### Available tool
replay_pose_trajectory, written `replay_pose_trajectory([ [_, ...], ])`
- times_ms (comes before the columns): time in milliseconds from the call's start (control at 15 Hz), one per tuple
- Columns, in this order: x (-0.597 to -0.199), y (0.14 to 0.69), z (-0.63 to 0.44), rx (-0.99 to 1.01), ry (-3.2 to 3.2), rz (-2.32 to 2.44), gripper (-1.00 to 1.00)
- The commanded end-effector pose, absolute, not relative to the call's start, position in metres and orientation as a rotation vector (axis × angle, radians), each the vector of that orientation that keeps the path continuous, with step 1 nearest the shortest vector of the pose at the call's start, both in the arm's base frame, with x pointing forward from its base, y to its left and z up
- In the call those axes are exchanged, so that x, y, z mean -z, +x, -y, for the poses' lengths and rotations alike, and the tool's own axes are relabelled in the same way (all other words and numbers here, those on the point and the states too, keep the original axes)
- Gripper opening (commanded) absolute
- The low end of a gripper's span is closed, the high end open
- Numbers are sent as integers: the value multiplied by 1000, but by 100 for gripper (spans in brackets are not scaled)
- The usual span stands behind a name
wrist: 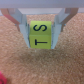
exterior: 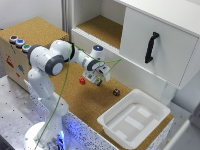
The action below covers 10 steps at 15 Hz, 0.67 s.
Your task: Put the grasped yellow block on top of the pink block
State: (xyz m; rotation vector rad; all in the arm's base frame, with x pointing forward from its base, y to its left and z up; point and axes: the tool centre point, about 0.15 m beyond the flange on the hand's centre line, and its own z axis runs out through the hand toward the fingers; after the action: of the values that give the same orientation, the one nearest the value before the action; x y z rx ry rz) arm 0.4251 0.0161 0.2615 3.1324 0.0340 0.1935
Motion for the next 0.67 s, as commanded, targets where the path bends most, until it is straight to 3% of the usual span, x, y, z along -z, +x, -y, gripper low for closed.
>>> replay_pose_trajectory([
  [0, -291, 355, -35, -258, 3094, -127, -100],
  [267, -287, 327, -58, -255, 3117, -208, -100],
  [600, -271, 331, -85, -194, 3130, -188, -100],
])
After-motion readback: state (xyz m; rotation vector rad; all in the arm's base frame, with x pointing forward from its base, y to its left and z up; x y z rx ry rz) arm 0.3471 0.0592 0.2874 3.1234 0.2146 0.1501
